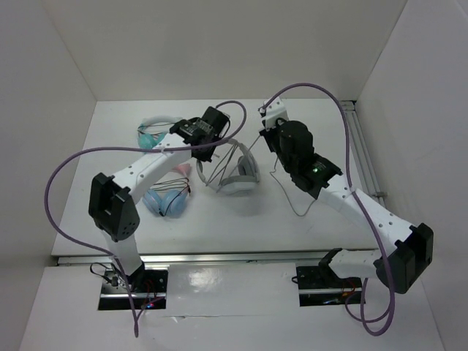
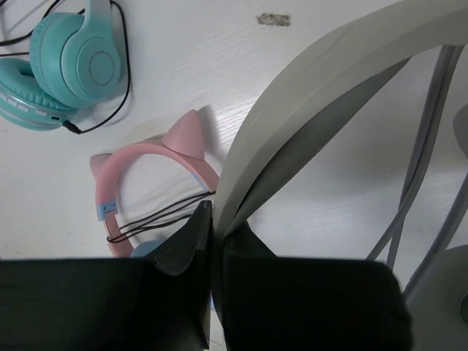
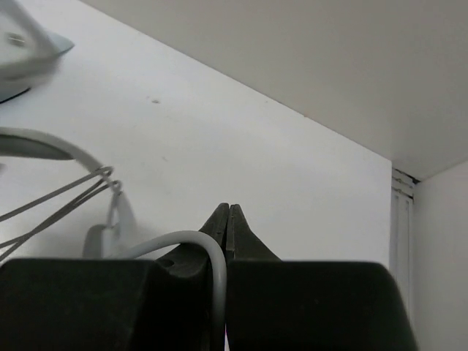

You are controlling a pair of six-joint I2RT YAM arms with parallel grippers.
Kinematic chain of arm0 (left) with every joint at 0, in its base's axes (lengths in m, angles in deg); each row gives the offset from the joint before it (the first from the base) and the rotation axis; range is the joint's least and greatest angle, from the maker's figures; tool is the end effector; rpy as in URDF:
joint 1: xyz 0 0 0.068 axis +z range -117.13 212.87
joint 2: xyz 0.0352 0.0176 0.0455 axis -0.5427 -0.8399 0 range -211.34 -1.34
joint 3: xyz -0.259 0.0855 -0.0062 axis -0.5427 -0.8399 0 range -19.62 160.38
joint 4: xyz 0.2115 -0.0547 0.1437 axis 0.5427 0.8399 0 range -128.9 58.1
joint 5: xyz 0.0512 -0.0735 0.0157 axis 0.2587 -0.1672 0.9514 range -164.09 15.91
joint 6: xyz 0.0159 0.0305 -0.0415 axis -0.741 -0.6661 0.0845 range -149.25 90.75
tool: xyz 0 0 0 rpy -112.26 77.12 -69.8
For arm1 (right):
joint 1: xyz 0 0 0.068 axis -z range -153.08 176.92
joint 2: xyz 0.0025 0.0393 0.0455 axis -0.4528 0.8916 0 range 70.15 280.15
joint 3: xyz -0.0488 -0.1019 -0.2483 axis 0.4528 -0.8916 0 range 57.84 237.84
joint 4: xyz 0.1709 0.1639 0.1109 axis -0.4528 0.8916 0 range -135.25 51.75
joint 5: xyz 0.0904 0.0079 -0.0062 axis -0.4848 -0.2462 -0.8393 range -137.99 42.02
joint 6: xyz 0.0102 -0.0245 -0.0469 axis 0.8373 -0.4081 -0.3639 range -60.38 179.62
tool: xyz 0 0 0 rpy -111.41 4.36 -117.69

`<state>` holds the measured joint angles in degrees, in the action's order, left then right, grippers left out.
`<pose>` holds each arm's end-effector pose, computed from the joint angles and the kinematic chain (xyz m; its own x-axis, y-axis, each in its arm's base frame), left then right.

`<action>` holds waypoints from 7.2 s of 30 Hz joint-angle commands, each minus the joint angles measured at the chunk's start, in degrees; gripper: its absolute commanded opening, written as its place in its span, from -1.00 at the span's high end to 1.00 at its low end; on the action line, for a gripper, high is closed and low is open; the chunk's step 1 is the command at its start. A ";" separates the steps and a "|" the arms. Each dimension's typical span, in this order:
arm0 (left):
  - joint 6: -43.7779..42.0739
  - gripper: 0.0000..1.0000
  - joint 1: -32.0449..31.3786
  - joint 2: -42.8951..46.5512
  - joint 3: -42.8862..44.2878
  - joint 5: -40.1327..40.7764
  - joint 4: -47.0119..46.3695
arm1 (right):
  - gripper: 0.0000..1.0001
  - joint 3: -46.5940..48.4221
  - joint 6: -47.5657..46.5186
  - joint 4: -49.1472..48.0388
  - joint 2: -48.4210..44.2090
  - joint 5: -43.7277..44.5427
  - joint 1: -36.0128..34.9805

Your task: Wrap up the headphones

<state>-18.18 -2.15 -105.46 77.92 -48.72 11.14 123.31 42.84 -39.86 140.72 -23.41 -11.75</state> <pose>0.3307 -0.2130 0.3124 -0.7336 0.3023 -0.6086 0.1883 0.9509 0.2455 0.2327 0.1673 0.3812 -0.0641 -0.3876 -0.9196 -0.2795 0.8916 -0.3563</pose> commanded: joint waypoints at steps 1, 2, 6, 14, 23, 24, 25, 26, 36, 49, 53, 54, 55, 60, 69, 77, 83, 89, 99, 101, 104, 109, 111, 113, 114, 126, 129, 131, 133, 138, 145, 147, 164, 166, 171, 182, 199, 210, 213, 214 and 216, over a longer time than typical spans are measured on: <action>-3.34 1.00 -1.71 9.35 -1.64 -8.73 -0.38 | 1.00 0.88 0.16 -9.34 -1.66 -0.49 4.04; -4.03 1.00 -1.71 10.85 -3.21 -9.62 -0.99 | 0.98 0.88 0.16 -10.04 -1.14 -1.37 5.79; -5.18 1.00 -4.17 17.44 -6.74 -12.18 -1.70 | 0.92 0.36 0.16 -10.84 0.89 -3.57 10.01; -5.71 1.00 -11.46 20.26 -9.11 -13.06 -1.09 | 0.84 0.36 0.69 -11.54 3.70 -13.58 15.99; -3.16 1.00 -12.52 24.92 -5.35 -10.17 -0.47 | 0.79 -2.18 7.45 -14.43 9.32 -34.75 23.29; -2.38 1.00 -12.52 24.93 -3.86 -8.59 -0.47 | 0.79 -2.97 8.15 -15.14 9.85 -37.12 23.29; -1.67 1.00 -13.05 24.93 -0.28 -7.97 0.83 | 0.77 -2.98 10.08 -17.06 10.90 -41.93 23.99; -1.67 1.00 -13.57 24.93 1.59 -7.35 1.37 | 0.77 -4.03 11.23 -18.82 11.43 -44.42 24.00; 4.13 1.00 -20.34 22.47 15.93 -0.59 -5.11 | 0.57 -9.29 36.79 -55.36 30.05 -68.16 21.45; 11.25 1.00 -19.65 22.91 23.22 28.41 -11.28 | 0.48 -19.05 58.17 -90.38 49.76 -73.01 17.41; 10.20 1.00 -13.52 19.40 26.02 29.75 -15.06 | 0.48 -24.33 55.63 -91.77 48.35 -71.95 15.48; 10.98 1.00 -11.84 18.17 27.34 28.44 -15.58 | 0.48 -25.38 55.62 -91.78 47.83 -71.95 15.47; 11.95 1.00 -10.17 16.77 29.10 27.29 -14.89 | 0.63 -27.31 55.62 -93.79 47.82 -71.95 14.69; 14.15 1.00 -0.93 6.48 41.22 19.39 -9.71 | 0.98 -32.24 55.62 -97.58 45.82 -71.42 12.49; 16.26 1.00 10.23 -2.39 37.30 16.38 -10.23 | 1.00 -38.67 41.87 -75.84 24.39 -62.04 3.97; 26.19 1.00 19.20 -11.45 37.73 13.04 -0.47 | 1.00 -28.75 31.37 -33.45 0.46 -43.74 -9.30; 23.74 1.00 18.59 -13.31 35.11 17.88 -0.47 | 1.00 -19.79 25.76 -18.08 -5.34 -38.30 -16.15; 15.32 1.00 16.49 -12.35 27.47 13.84 -0.47 | 1.00 -6.34 14.52 -5.93 -4.83 -21.98 -18.19; 3.78 1.00 3.39 -1.72 8.92 15.35 1.73 | 1.00 3.34 -0.35 -0.91 -2.89 4.68 -14.76; 3.78 1.00 3.39 1.54 3.29 11.92 1.73 | 1.00 3.95 -2.38 -1.51 -2.27 6.96 -14.23; 2.38 1.00 0.32 5.39 -1.81 9.35 1.73 | 1.00 1.95 -5.72 -5.64 -2.27 10.91 -13.44; 2.38 1.00 -6.18 12.61 -5.42 3.05 2.96 | 1.00 -3.68 -4.77 -13.90 -4.46 9.80 -6.08; 1.33 1.00 -8.21 15.68 -8.67 1.54 2.96 | 1.00 -4.48 -3.10 -16.02 -4.47 5.06 -1.15; 0.80 1.00 -11.19 20.16 -11.65 -0.84 2.96 | 1.00 -4.48 -0.72 -16.72 -3.95 -0.81 3.14; 0.79 1.00 -12.07 21.49 -12.19 -0.84 2.96 | 1.00 -4.48 -0.72 -16.73 -3.42 -2.76 4.47; -1.67 1.00 -17.71 31.16 -1.14 -10.15 4.11 | 0.82 1.95 1.48 -11.62 5.90 -43.45 16.62; -1.67 1.00 -19.72 31.69 3.95 -10.69 2.79 | 0.68 -0.86 5.51 -16.61 7.30 -52.13 16.62; -1.67 1.00 -20.34 31.69 6.08 -9.29 2.08 | 0.62 -3.50 9.63 -20.22 8.18 -55.41 16.62; -1.14 1.00 -20.35 31.69 7.49 -8.67 0.24 | 0.48 -6.49 12.89 -26.63 9.76 -60.77 16.00; 1.40 1.00 -20.87 31.17 10.91 -7.26 -3.28 | 0.45 -12.73 24.04 -44.10 14.50 -66.40 14.42; 5.00 1.00 -20.87 28.19 19.33 2.13 -5.39 | 0.65 -16.78 33.29 -60.13 24.77 -67.03 9.42; 6.15 1.00 -20.87 26.69 21.63 4.16 -5.39 | 0.59 -15.56 33.30 -59.36 27.33 -65.10 7.83; 12.48 1.00 -20.87 24.49 25.95 21.38 -9.70 | 0.48 -17.84 40.68 -73.06 44.21 -68.16 6.60; 11.96 1.00 -20.87 24.49 25.95 21.39 -9.70 | 0.42 -17.84 41.20 -73.68 44.22 -68.69 6.60; 11.96 1.00 -20.87 24.49 25.95 22.45 -9.70 | 0.33 -18.54 39.54 -72.54 43.69 -68.17 6.07; 11.96 1.00 -20.87 24.49 26.48 22.45 -9.70 | 0.18 -19.59 39.54 -72.01 45.97 -68.70 6.07; 11.96 1.00 -20.87 25.54 25.95 26.32 -9.17 | 0.27 -23.98 38.48 -74.55 49.49 -67.12 6.07; 15.19 1.00 -18.16 26.07 22.88 30.28 -8.30 | 1.00 -28.28 41.11 -77.53 44.50 -60.03 5.20; 20.45 1.00 -9.49 25.55 20.69 24.42 -7.16 | 1.00 -32.42 41.65 -77.55 41.69 -55.80 2.22; 21.61 1.00 -7.01 25.54 20.07 22.55 -7.15 | 1.00 -33.21 41.65 -75.63 40.89 -52.65 1.16; 23.46 1.00 -0.33 23.18 20.06 16.25 -7.15 | 1.00 -34.79 40.77 -73.43 39.39 -50.17 -1.13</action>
<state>-3.29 -9.83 -82.02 97.35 -26.40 10.60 90.22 84.22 -111.97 183.95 -80.37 -9.50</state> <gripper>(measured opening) 0.139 0.170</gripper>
